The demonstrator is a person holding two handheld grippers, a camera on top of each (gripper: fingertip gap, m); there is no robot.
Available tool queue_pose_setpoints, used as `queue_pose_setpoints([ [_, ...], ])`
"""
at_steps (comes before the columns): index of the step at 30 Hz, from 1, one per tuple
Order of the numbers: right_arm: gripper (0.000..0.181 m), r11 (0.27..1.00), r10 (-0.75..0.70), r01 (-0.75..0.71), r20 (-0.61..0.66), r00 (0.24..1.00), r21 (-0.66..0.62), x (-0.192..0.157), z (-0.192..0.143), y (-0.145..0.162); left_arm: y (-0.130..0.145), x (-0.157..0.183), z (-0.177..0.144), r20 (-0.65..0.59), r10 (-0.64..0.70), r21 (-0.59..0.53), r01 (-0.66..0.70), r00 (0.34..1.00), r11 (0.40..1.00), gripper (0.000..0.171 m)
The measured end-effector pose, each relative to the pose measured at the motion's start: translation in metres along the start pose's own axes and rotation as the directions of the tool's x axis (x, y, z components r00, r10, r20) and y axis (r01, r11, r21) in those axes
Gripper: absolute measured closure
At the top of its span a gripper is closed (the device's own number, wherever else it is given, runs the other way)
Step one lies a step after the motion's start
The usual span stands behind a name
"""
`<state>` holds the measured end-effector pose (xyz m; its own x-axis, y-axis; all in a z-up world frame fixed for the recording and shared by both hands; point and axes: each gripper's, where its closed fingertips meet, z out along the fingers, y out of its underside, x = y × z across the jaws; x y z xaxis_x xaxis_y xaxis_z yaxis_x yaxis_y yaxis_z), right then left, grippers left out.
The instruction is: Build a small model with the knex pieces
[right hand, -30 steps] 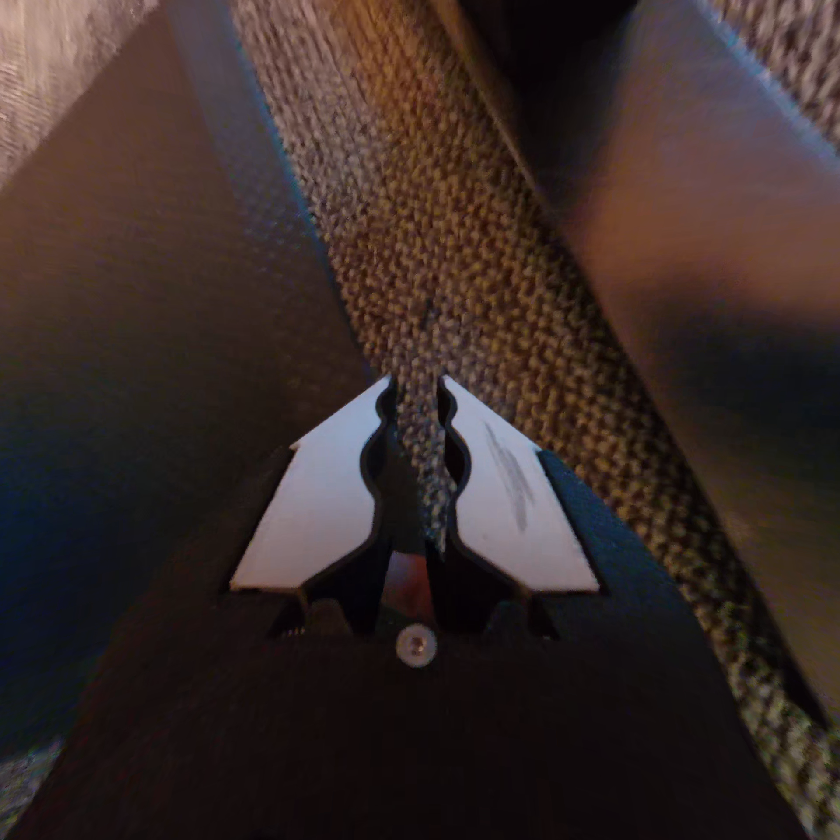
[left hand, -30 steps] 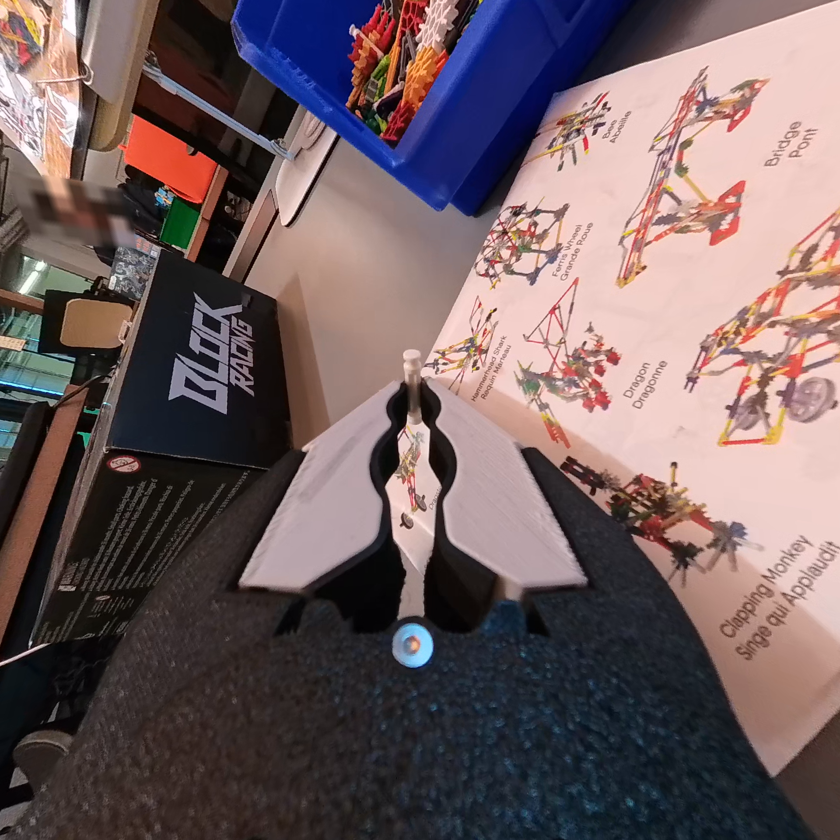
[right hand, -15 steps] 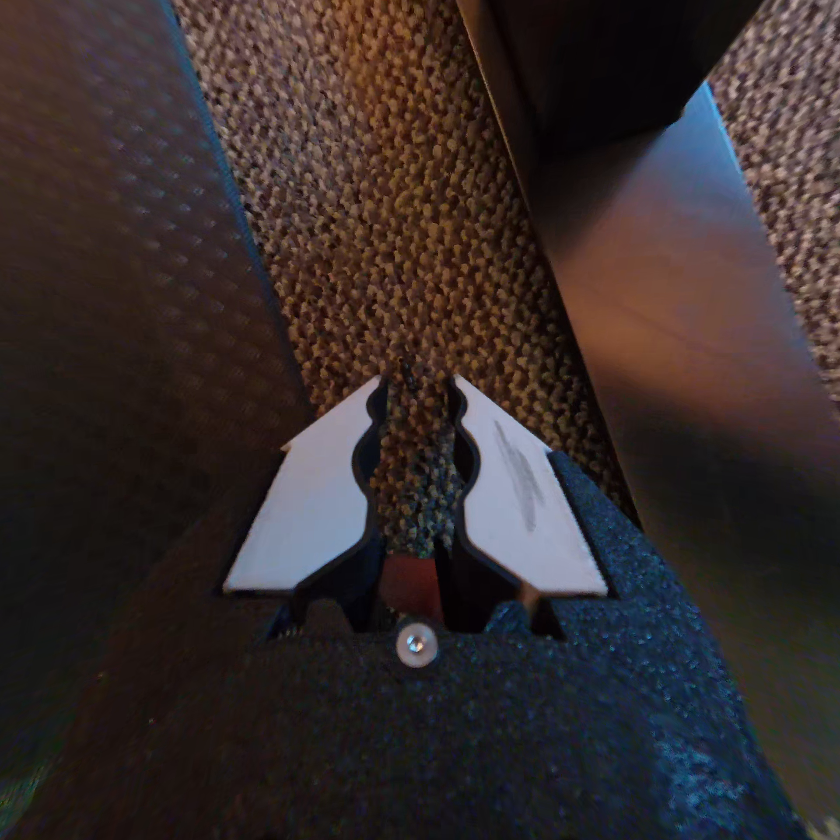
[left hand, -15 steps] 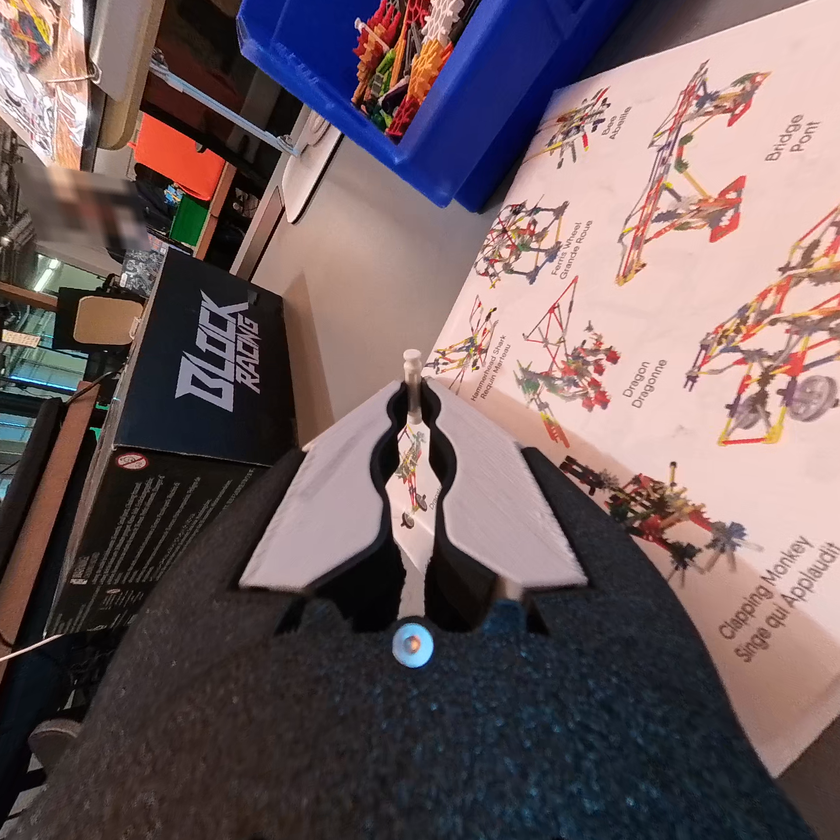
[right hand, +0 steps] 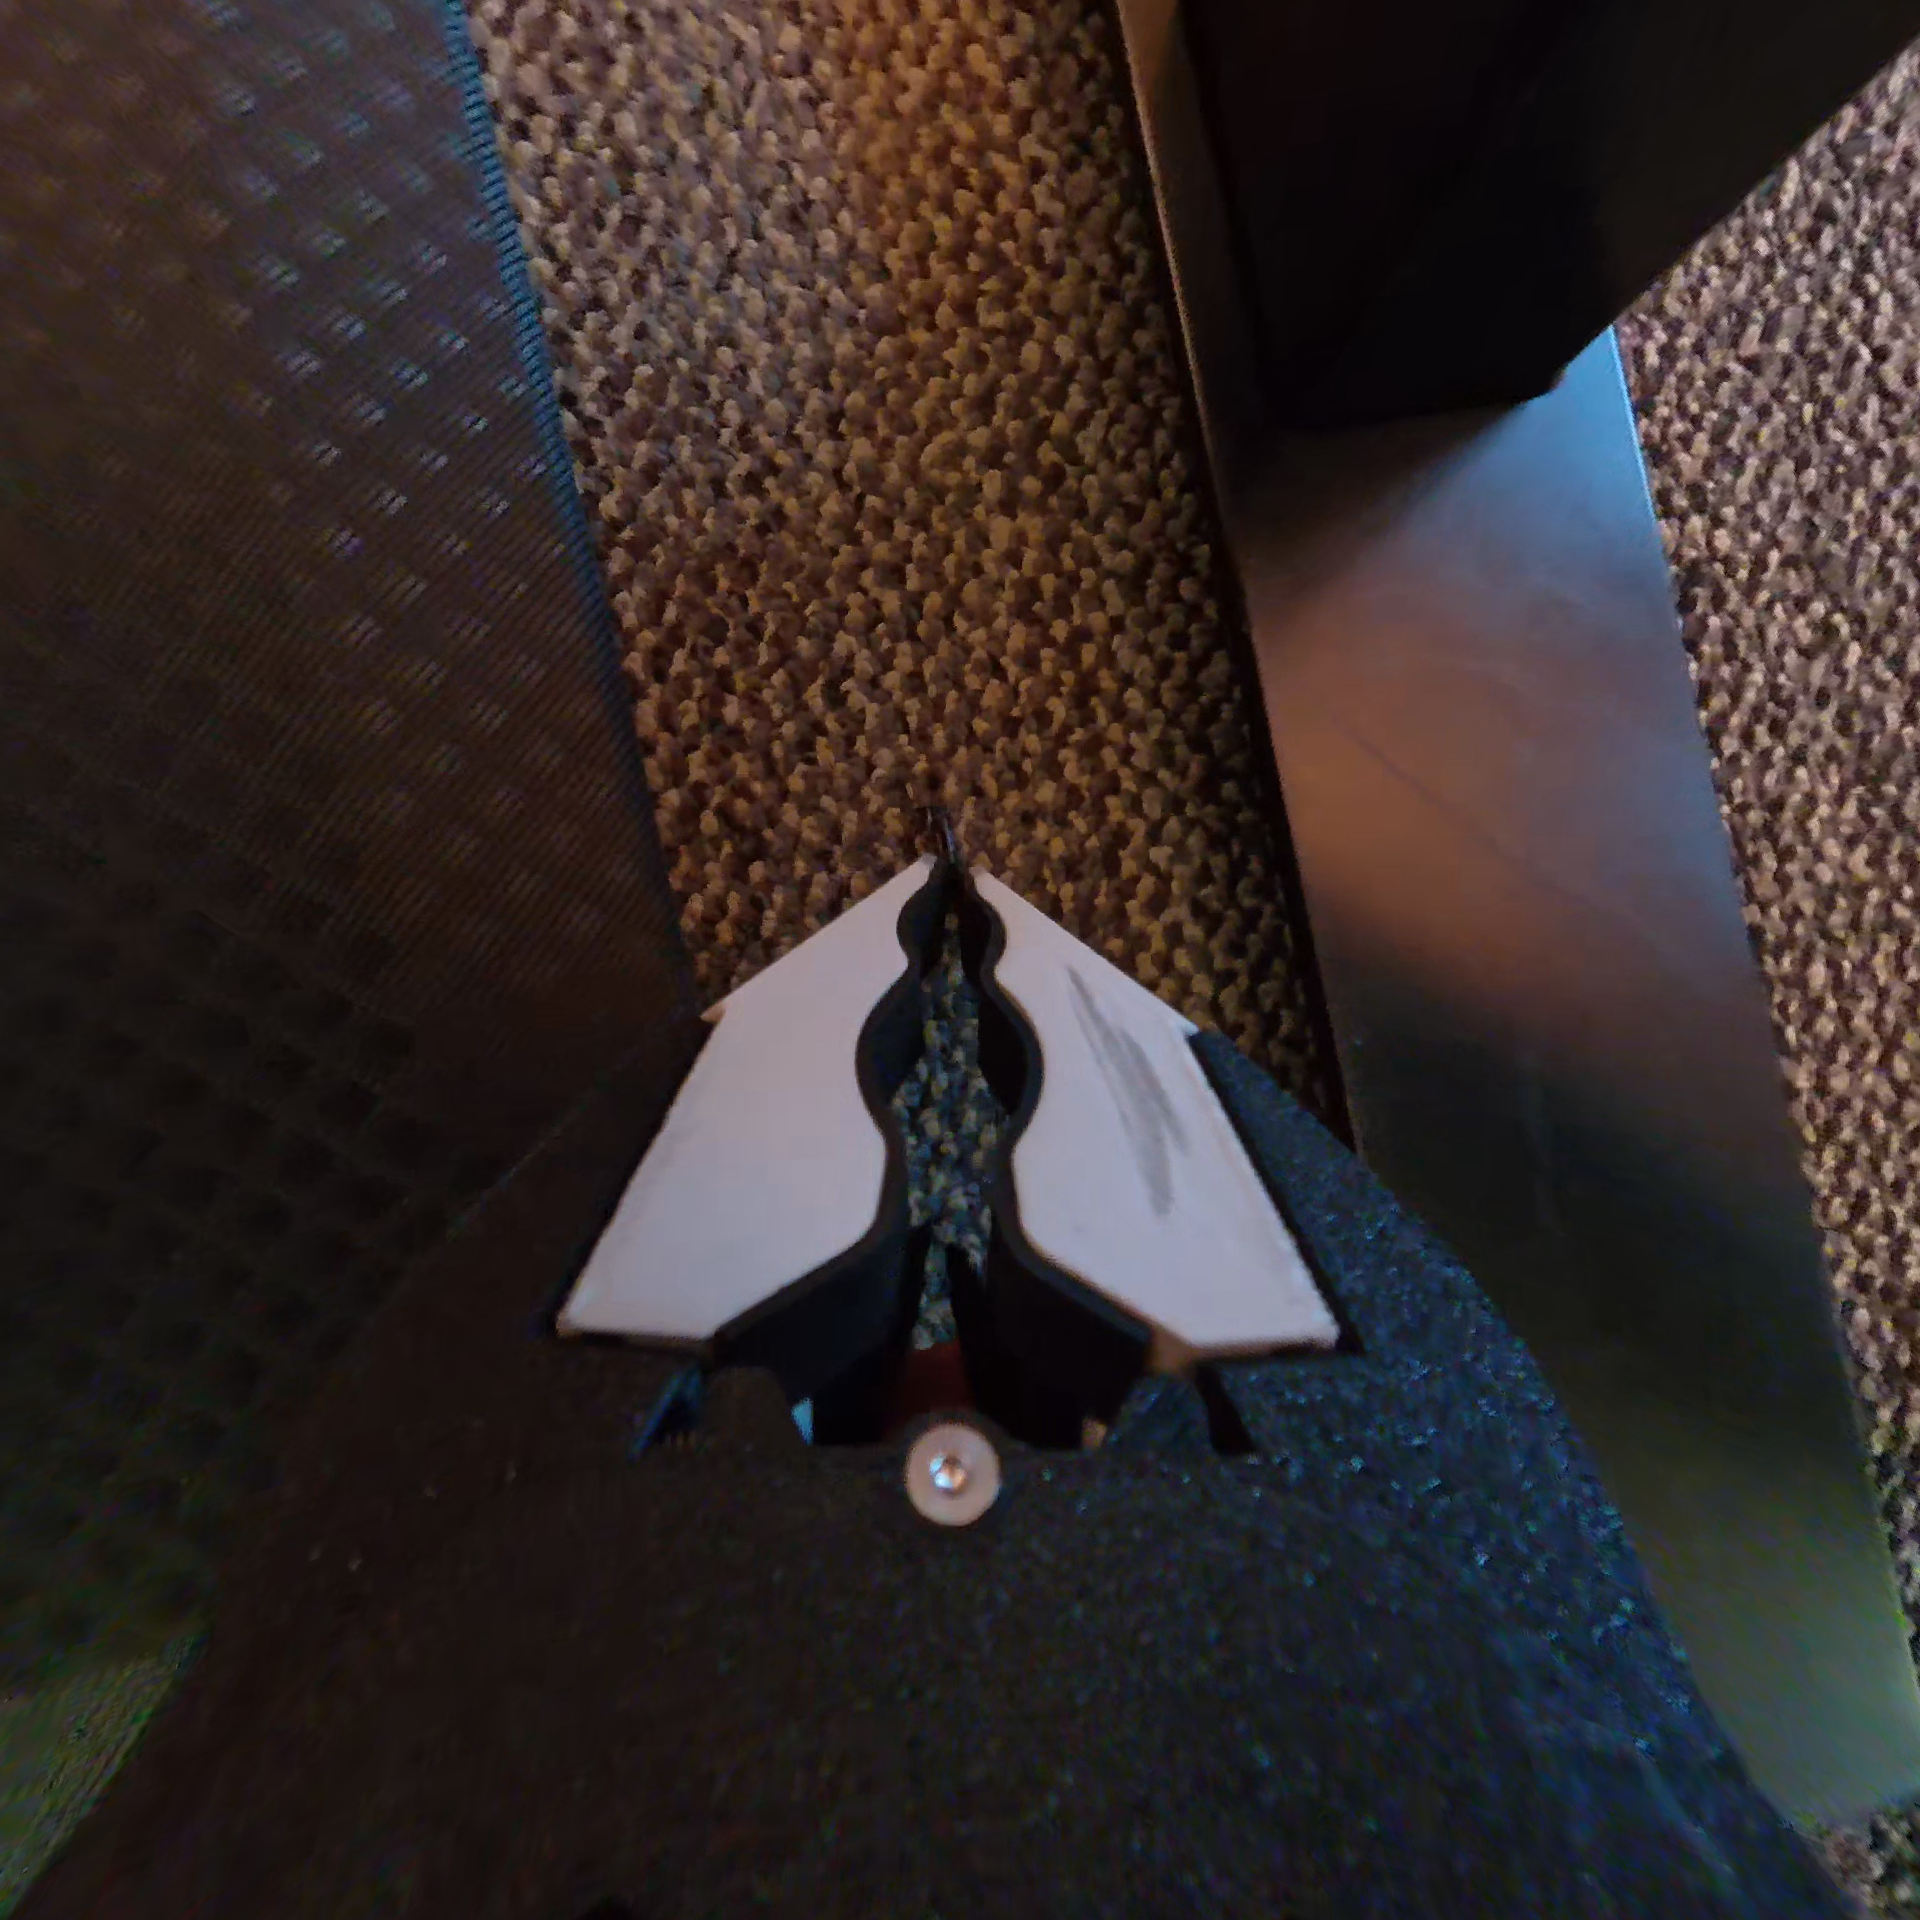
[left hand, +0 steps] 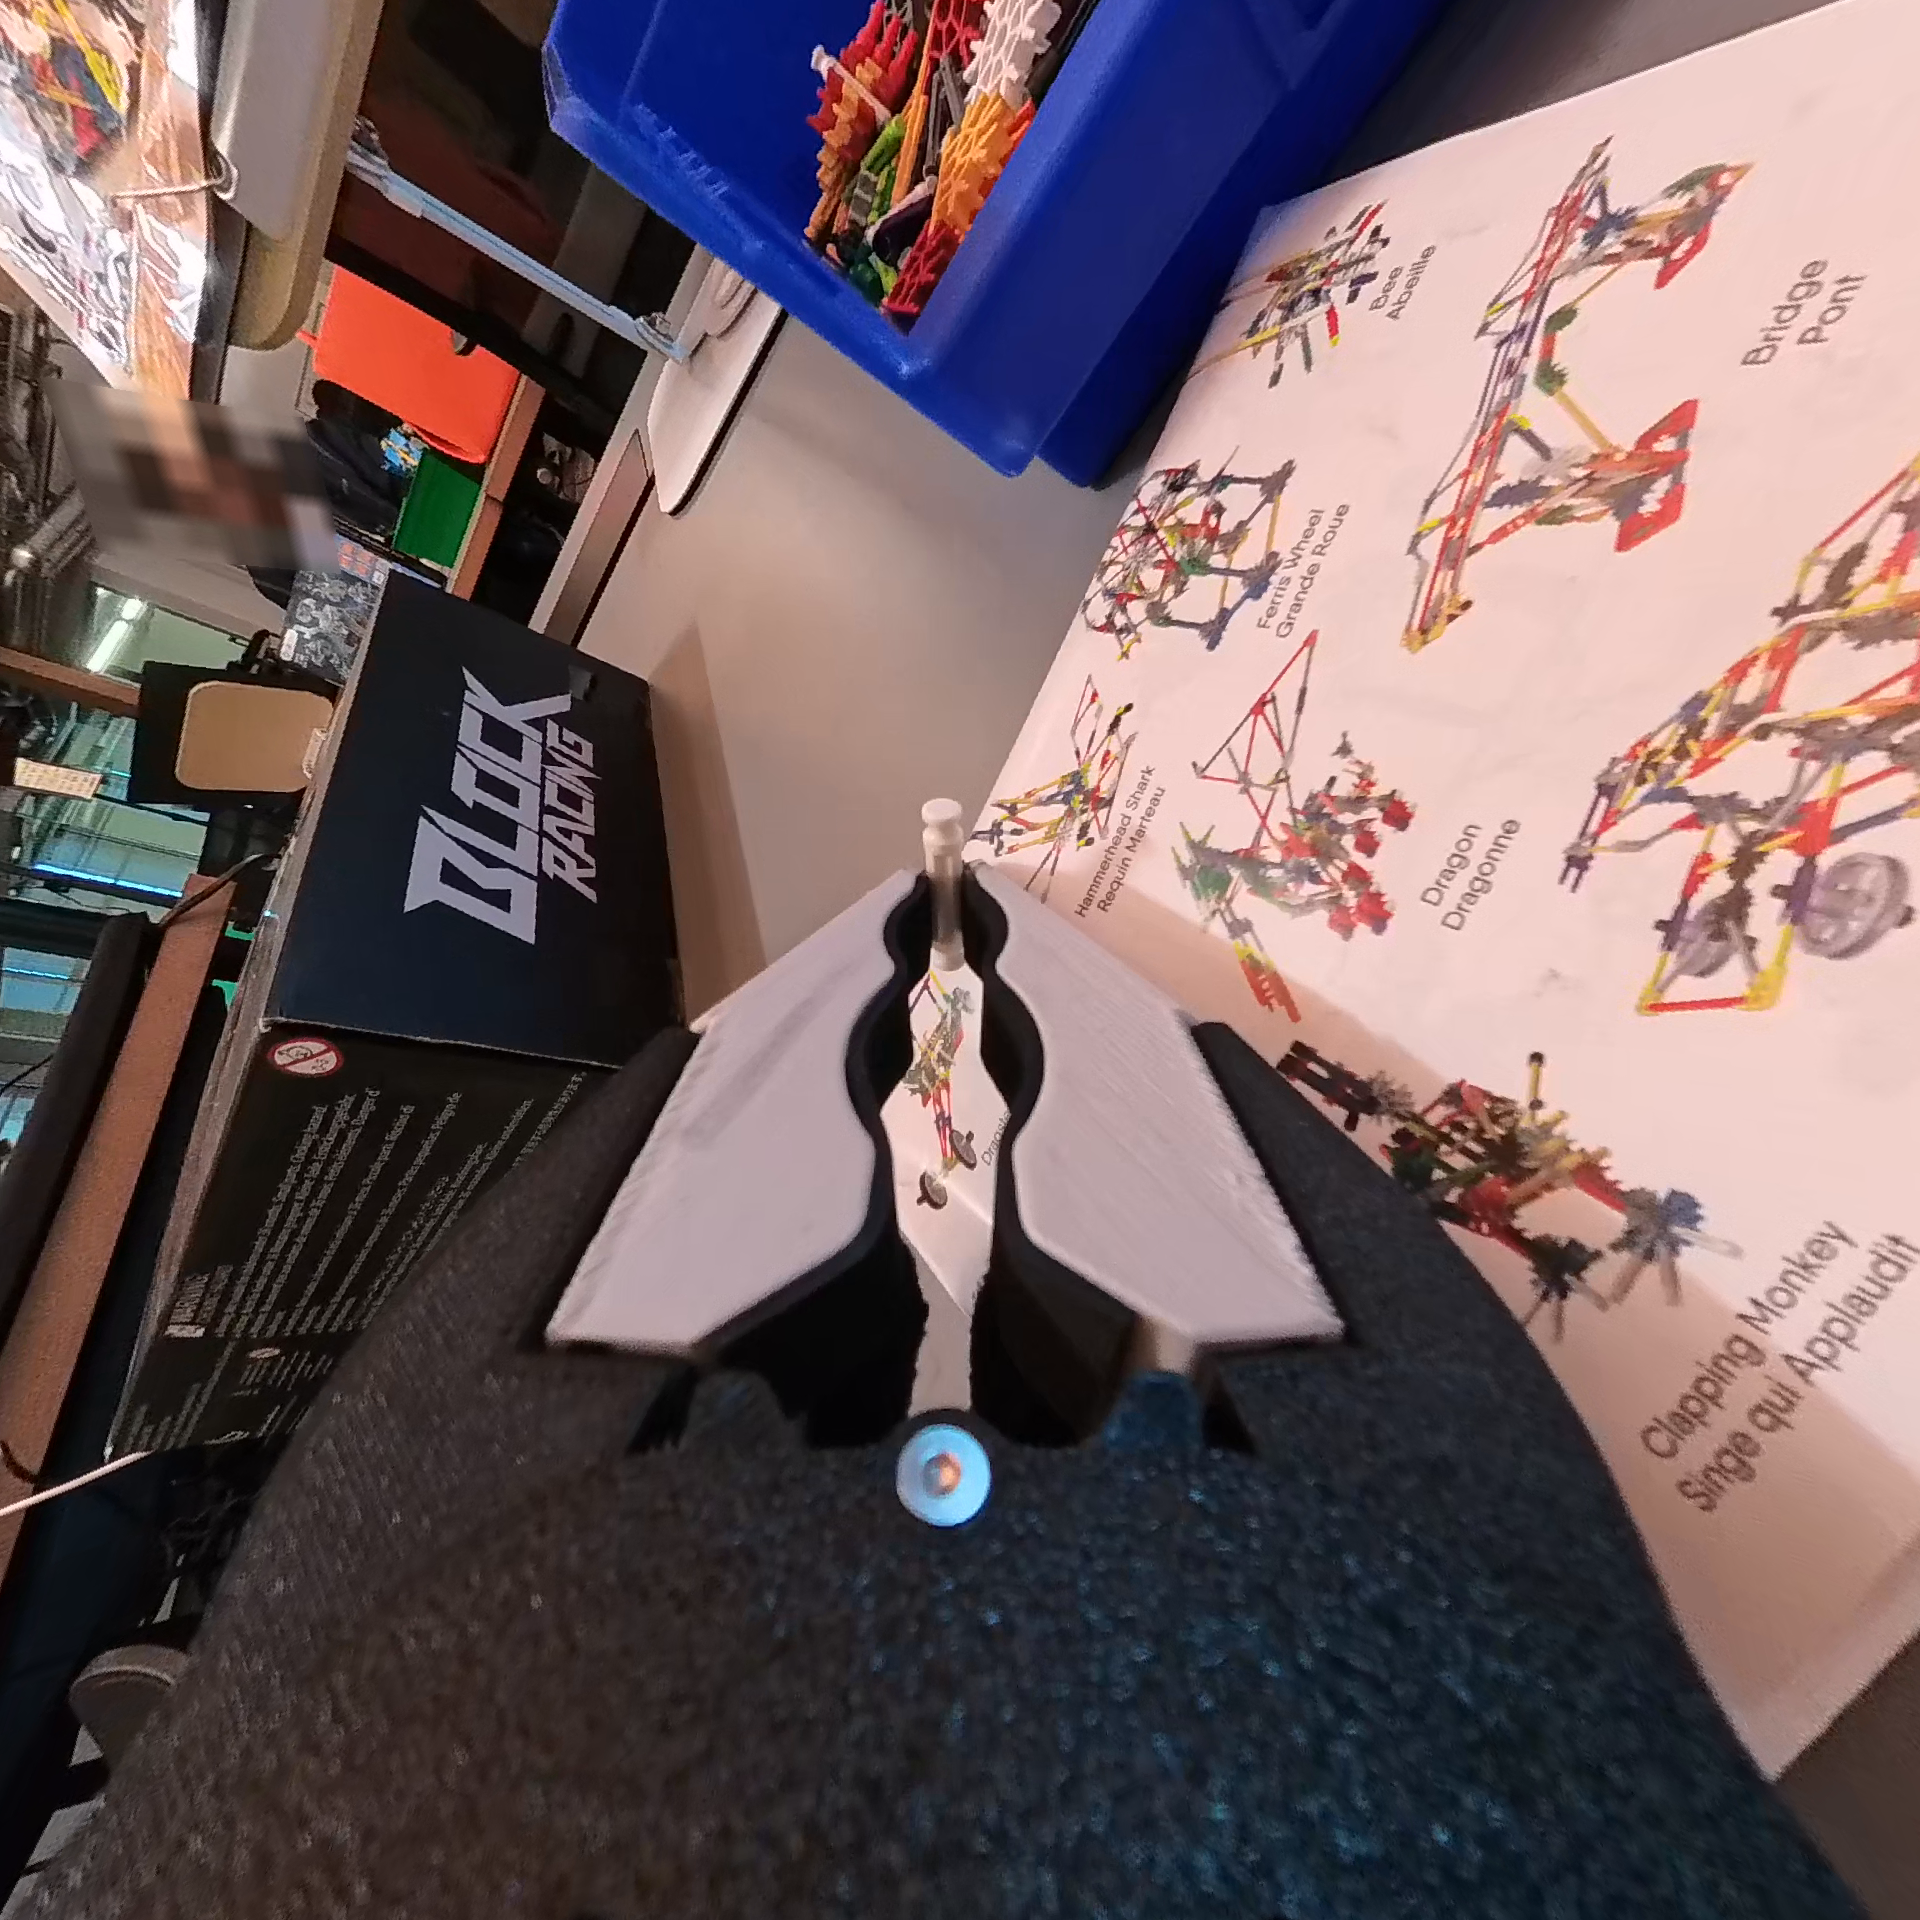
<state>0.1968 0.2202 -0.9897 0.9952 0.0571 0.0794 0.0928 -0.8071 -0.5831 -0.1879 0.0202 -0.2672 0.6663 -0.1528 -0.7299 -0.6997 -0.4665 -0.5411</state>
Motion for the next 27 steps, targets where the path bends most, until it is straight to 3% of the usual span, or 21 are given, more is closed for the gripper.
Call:
queue_pose_setpoints([
  [6, 0.181, 0.998, 0.028, -0.029, 0.028, 0.999, 0.05, 0.002, -0.015, -0.003, 0.0, 0.0, 0.0, 0.0, 0.003, 0.003, -0.003, 1.0, 1.0, 0.169],
  [11, 0.181, 0.985, 0.061, -0.063, 0.02, 0.998, 0.159, 0.023, -0.067, -0.009, -0.001, 0.001, 0.0, -0.006, 0.004, 0.014, -0.004, 1.0, 1.0, 0.169],
  [19, 0.181, 0.944, 0.025, -0.019, -0.014, 1.0, 0.329, 0.066, -0.207, -0.018, -0.002, 0.0, -0.001, -0.007, 0.008, 0.026, -0.007, 1.0, 1.0, 0.169],
  [27, 0.181, 0.888, -0.134, 0.132, -0.026, 0.991, 0.441, 0.104, -0.4, -0.005, -0.006, 0.003, -0.001, -0.033, 0.014, 0.055, -0.012, 0.999, 0.998, 0.169],
])
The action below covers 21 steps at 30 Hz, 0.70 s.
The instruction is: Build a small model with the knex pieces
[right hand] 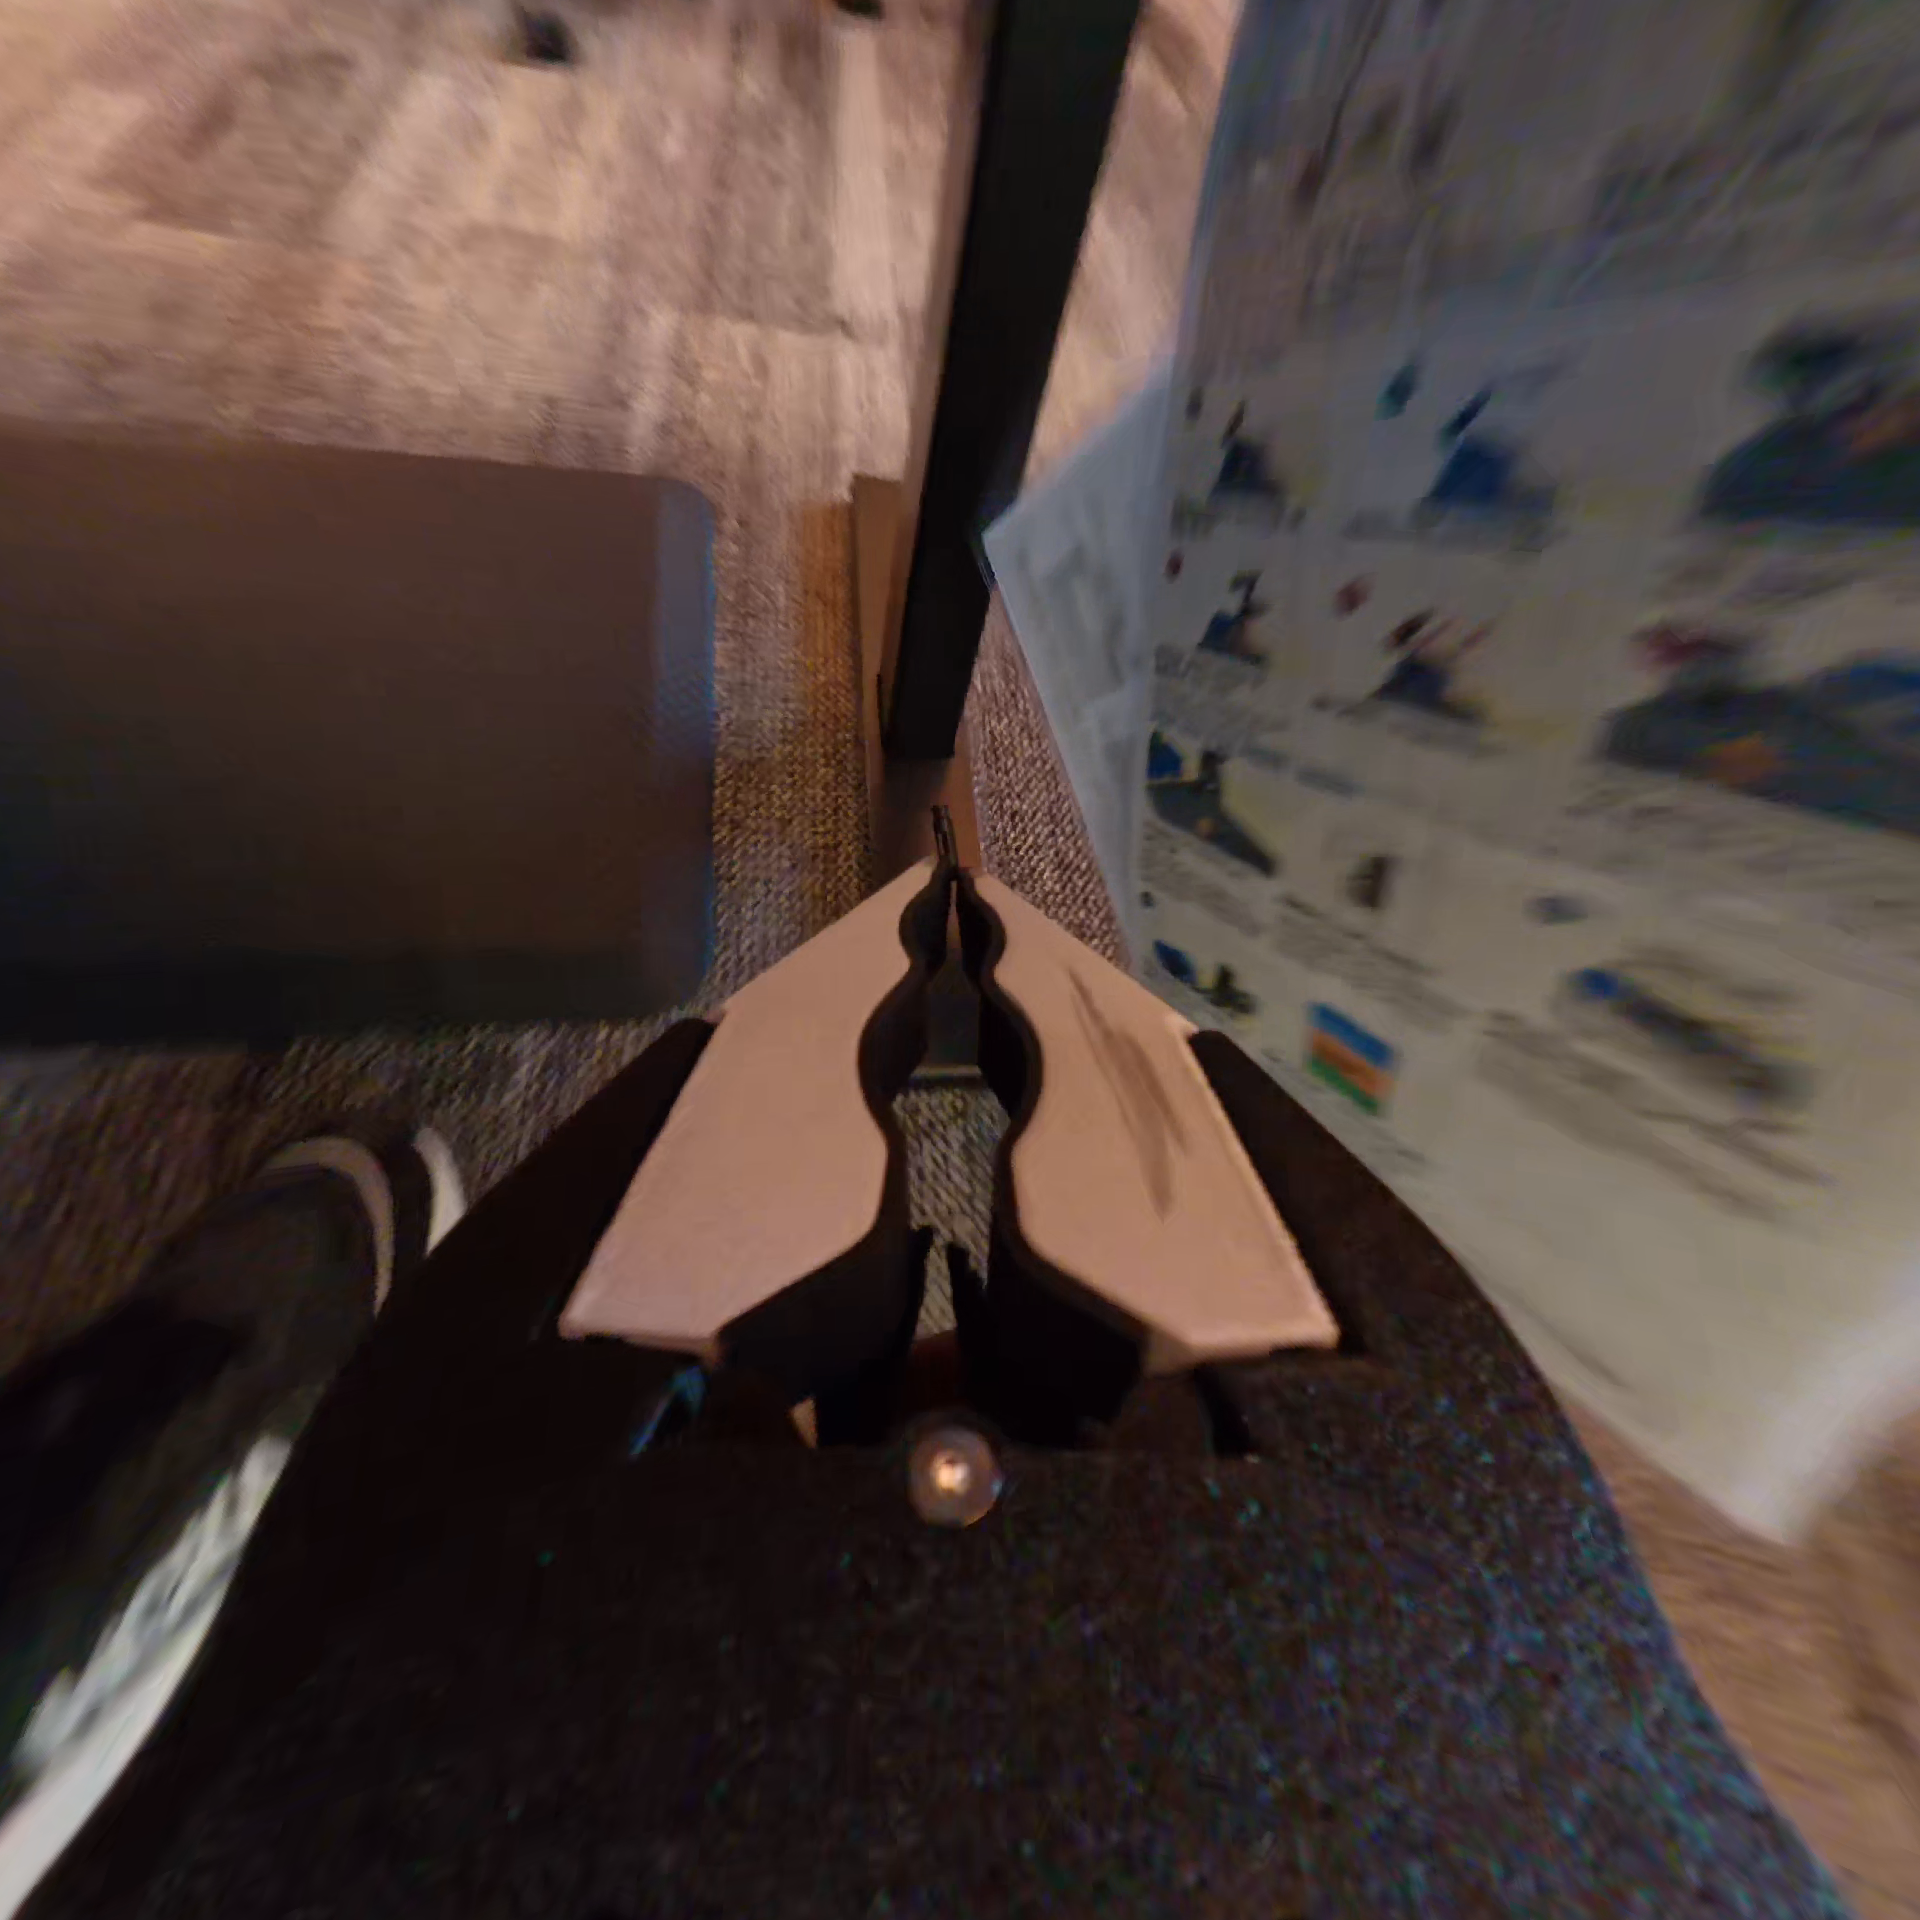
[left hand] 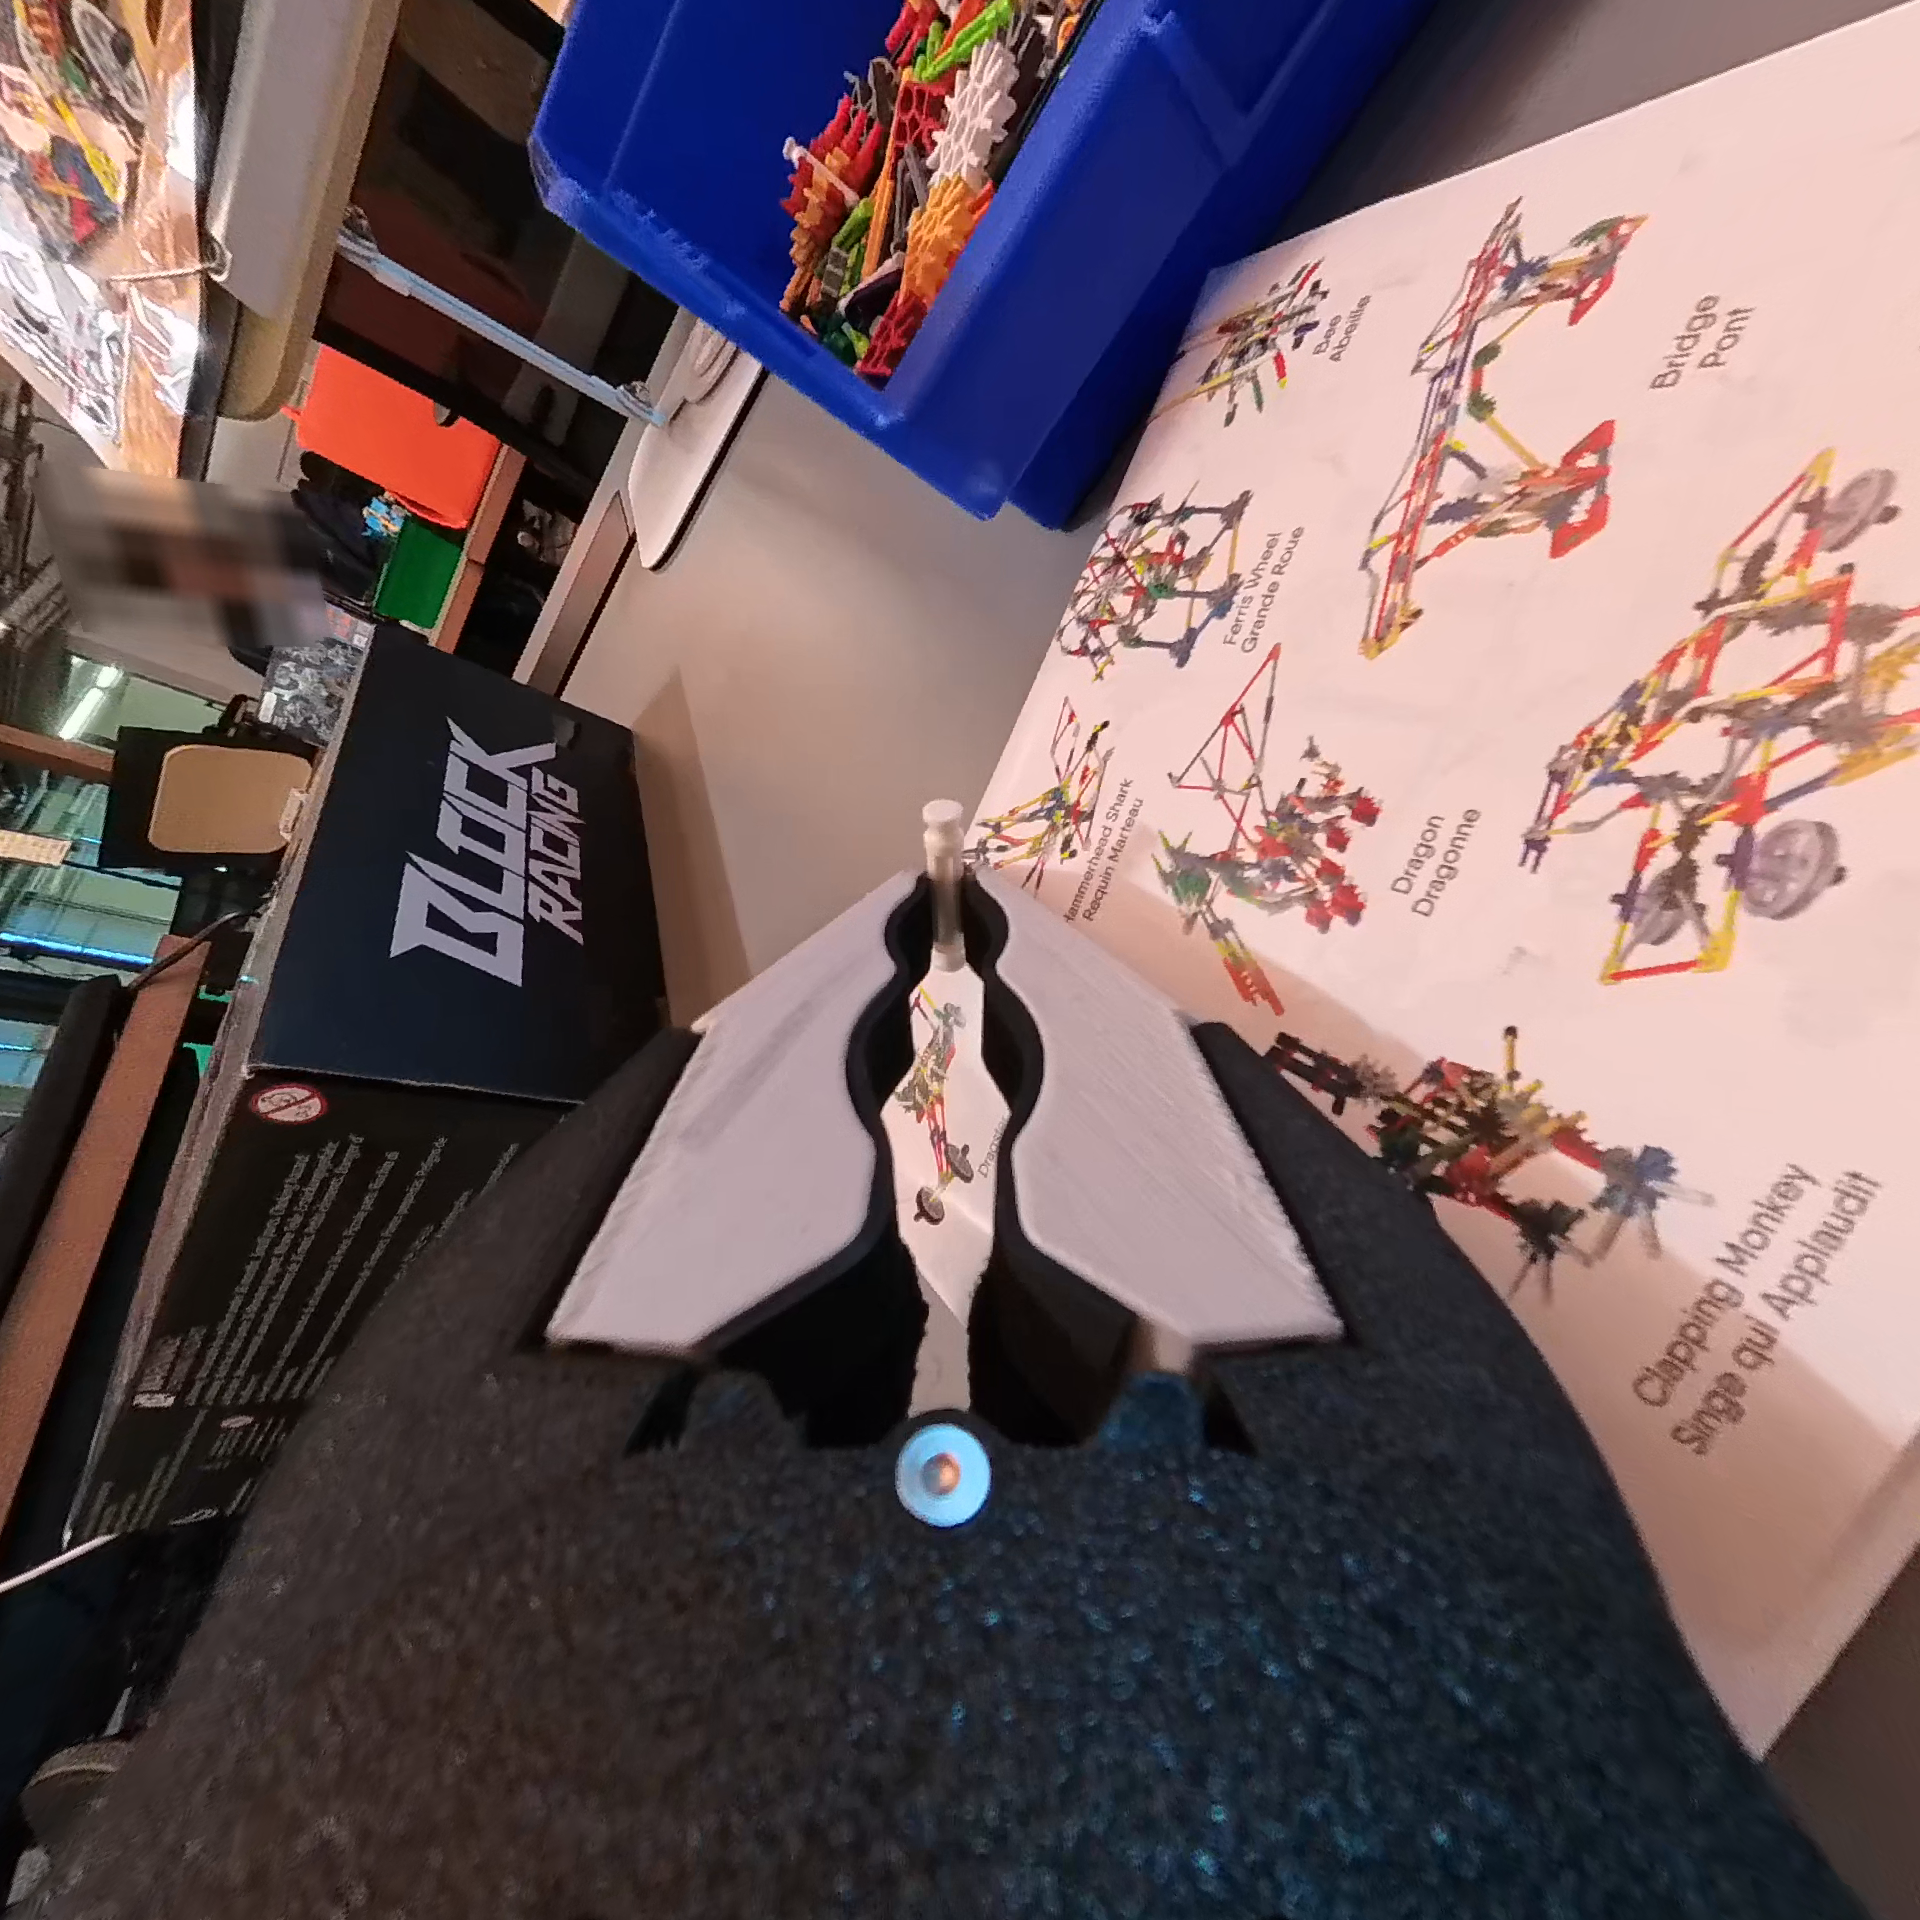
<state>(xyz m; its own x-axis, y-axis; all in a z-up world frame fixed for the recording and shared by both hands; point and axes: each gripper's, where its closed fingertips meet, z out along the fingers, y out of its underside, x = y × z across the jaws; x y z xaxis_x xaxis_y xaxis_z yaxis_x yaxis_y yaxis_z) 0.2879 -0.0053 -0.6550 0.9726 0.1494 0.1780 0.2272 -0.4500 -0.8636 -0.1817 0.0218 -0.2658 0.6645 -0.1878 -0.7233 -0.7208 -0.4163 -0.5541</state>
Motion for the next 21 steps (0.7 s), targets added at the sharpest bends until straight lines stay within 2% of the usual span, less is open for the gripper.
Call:
queue_pose_setpoints([
  [4, 0.181, 0.994, -0.098, 0.094, 0.075, 0.992, 0.058, -0.005, -0.09, -0.041, -0.001, 0.002, -0.001, -0.026, -0.012, 0.011, 0.012, 1.0, 1.0, 0.169],
  [7, 0.181, 0.982, -0.154, 0.136, 0.137, 0.979, 0.131, -0.015, -0.151, -0.087, -0.002, 0.002, -0.001, -0.052, -0.04, 0.014, 0.041, 0.998, 0.999, 0.169],
  [10, 0.181, 0.966, -0.194, 0.148, 0.216, 0.957, 0.21, -0.039, -0.195, -0.137, -0.006, 0.003, -0.002, -0.056, -0.029, 0.044, 0.031, 0.998, 0.999, 0.169],
  [15, 0.18, 0.902, -0.302, 0.162, 0.315, 0.9, 0.401, -0.098, -0.243, -0.245, -0.014, 0.0, -0.01, -0.096, -0.08, 0.119, 0.091, 0.992, 0.989, 0.169],
  [21, 0.18, 0.798, -0.418, 0.167, 0.331, 0.846, 0.579, -0.155, -0.267, -0.375, -0.012, -0.018, -0.019, -0.132, -0.151, 0.208, 0.176, 0.98, 0.962, 0.169],
])
